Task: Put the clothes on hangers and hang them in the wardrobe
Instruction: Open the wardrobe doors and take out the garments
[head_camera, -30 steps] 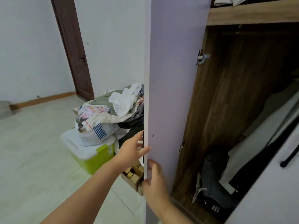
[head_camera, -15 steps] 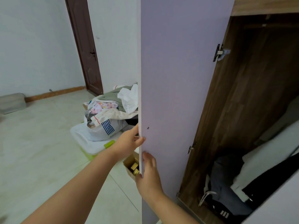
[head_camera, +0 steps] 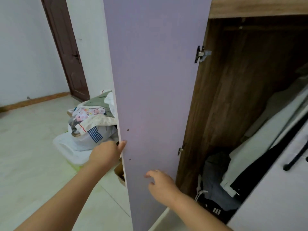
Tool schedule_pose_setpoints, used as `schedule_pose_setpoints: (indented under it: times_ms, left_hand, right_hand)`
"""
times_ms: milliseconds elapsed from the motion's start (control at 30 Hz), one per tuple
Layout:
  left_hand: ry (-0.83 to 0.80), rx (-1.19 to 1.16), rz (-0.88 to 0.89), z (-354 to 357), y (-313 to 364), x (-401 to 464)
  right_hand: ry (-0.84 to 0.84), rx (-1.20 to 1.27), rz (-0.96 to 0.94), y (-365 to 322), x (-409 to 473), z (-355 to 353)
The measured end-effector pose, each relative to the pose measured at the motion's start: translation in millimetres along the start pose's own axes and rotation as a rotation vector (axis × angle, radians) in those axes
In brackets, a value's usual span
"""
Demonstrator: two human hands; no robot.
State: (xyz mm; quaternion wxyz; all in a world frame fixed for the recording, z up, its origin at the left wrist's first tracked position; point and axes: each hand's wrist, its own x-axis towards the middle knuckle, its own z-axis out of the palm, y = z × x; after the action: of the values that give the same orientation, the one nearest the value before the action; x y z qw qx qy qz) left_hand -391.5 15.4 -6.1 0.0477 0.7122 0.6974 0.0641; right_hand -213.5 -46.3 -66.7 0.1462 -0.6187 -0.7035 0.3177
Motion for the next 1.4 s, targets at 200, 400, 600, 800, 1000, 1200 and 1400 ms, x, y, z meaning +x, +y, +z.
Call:
schedule_pose_setpoints:
  times_ms: [200, 400, 600, 800, 1000, 1200, 1400]
  left_hand:
    - [-0.364, 0.051, 0.05, 23.2, 61.2, -16.3]
    - [-0.328, -0.223, 0.301, 48.1, 173.3, -21.7]
    - [-0.347, -0.483, 0.521, 68.9, 297.3, -26.4]
    - [-0.391, -0.647, 0.565, 84.0, 402.3, -28.8]
    - [-0.364, -0.761, 0.63, 79.5, 466.7, -10.3]
    - [-0.416, -0.864, 0.782, 82.9, 491.9, 23.9]
    - [-0.457, -0.816, 0.933, 79.8, 482.9, 46.1]
  right_hand:
    - [0.025, -0.056, 0.16, 62.6, -41.4, -55.6]
    - [0.311, 0.017, 0.388, 150.8, -90.3, -128.3]
    - [0.597, 0.127, 0.498, 223.2, -134.8, -197.4]
    - [0.702, 0.255, 0.526, 273.6, -141.0, -227.3]
    - [0.698, 0.321, 0.45, 291.5, -121.7, -230.4]
    - [0.786, 0.401, 0.438, 287.8, -98.1, -225.2]
    - [0.965, 0.354, 0.494, 278.5, -87.4, -215.5]
